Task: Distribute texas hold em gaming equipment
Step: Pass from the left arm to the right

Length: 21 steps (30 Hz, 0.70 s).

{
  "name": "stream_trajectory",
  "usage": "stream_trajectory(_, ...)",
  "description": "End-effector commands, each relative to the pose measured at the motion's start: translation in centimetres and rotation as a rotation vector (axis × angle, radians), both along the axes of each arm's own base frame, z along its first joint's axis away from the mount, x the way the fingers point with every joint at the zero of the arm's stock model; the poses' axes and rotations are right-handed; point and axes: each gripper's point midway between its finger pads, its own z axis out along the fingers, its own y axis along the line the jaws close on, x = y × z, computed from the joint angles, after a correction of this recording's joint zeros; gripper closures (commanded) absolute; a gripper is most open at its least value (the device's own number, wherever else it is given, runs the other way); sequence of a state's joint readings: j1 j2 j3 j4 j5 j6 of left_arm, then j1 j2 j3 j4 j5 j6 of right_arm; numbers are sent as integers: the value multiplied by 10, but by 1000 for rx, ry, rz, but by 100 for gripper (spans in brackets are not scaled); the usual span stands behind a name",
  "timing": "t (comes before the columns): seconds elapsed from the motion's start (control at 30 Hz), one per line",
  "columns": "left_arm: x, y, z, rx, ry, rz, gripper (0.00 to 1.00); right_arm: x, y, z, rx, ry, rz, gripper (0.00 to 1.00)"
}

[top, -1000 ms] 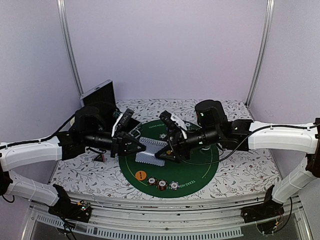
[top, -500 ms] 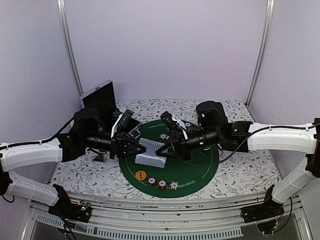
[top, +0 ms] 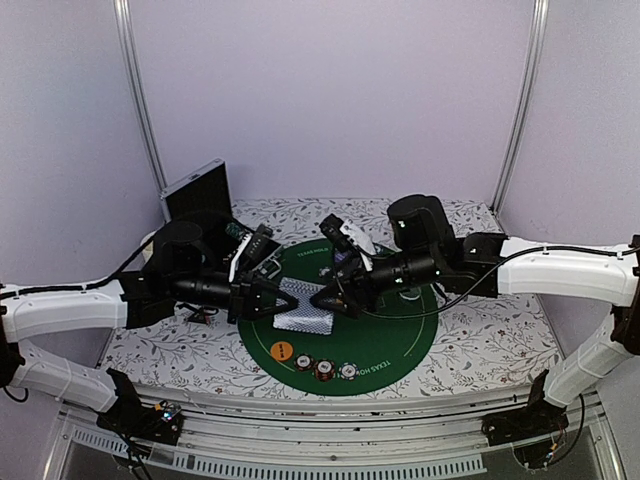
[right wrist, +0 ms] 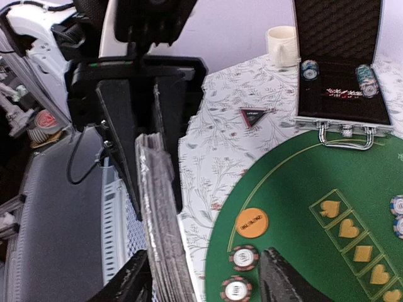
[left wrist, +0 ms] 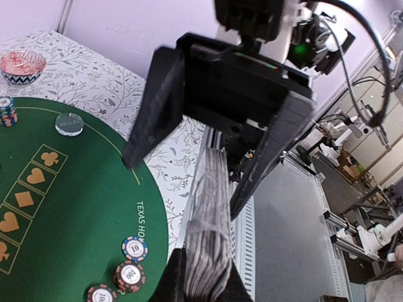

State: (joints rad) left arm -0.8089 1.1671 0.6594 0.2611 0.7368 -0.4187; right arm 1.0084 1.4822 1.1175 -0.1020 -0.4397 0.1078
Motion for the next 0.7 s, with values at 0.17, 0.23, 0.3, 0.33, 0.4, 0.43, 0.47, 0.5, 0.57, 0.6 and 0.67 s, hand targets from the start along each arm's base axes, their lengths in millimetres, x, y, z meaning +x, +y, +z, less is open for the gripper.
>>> stream_trajectory(0.17, 23, -9, -20, 98, 73, 103, 100, 13, -1, -14, -335, -474, -56, 1)
stream_trajectory(0.23, 25, -9, -20, 99, 77, 111, 100, 21, 2, -34, -444, -510, -48, 1)
stream_trajectory(0.3, 25, -9, -19, 97, 79, 115, 100, 29, 5, -46, -523, -550, -61, 1)
stream_trajectory(0.33, 26, -9, -19, 97, 82, 118, 100, 33, 7, -51, -553, -571, -68, 1)
stream_trajectory(0.4, 25, -9, -20, 98, 88, 121, 100, 38, 13, -56, -600, -609, -90, 1)
stream_trajectory(0.43, 26, -8, -20, 99, 90, 124, 100, 38, 15, -59, -614, -623, -91, 1)
stream_trajectory(0.47, 25, -8, -21, 100, 91, 125, 100, 36, 19, -59, -617, -645, -83, 1)
stream_trajectory(0.5, 25, -7, -21, 100, 91, 127, 100, 36, 21, -59, -614, -659, -79, 1)
stream_trajectory(0.57, 24, -6, -22, 100, 91, 124, 100, 35, 23, -55, -600, -685, -72, 1)
stream_trajectory(0.6, 23, -6, -23, 101, 90, 121, 100, 36, 23, -52, -592, -694, -78, 1)
stream_trajectory(0.67, 22, -5, -23, 103, 91, 118, 100, 38, 22, -46, -581, -710, -94, 0)
